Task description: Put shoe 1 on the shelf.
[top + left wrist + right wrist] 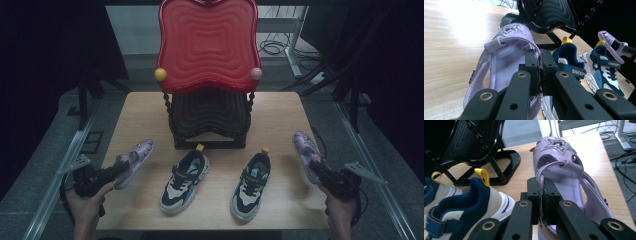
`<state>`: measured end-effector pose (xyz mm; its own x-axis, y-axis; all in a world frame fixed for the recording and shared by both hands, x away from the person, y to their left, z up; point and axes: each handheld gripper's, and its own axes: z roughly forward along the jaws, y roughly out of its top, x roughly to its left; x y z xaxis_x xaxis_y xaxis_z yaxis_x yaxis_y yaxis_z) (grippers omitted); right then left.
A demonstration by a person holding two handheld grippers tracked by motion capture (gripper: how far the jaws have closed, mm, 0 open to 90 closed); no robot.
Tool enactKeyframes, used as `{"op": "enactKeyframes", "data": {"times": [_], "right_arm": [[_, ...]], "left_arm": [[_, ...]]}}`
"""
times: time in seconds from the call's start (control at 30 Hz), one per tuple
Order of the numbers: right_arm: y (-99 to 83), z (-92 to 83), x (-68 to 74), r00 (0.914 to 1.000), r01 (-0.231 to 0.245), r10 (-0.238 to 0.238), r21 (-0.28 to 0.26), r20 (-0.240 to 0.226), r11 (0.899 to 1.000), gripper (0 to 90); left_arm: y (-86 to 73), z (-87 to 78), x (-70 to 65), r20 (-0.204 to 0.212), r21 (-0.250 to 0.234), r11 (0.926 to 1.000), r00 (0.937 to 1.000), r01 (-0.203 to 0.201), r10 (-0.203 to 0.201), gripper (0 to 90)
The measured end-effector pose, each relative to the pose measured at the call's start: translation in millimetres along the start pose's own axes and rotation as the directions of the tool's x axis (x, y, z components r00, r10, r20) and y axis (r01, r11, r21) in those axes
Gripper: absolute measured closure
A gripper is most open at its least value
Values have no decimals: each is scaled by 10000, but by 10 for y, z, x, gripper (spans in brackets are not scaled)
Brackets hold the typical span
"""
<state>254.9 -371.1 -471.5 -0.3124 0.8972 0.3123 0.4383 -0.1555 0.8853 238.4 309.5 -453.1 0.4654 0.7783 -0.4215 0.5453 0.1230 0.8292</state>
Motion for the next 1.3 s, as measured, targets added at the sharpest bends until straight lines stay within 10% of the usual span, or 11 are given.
{"op": "enactKeyframes", "data": {"times": [1.3], "right_arm": [[164, 178, 505, 9902, 523, -585, -521, -1265, 9973, 859]], "left_arm": [[202, 144, -227, 795, -830, 9965, 9966, -132, 198, 869]]}}
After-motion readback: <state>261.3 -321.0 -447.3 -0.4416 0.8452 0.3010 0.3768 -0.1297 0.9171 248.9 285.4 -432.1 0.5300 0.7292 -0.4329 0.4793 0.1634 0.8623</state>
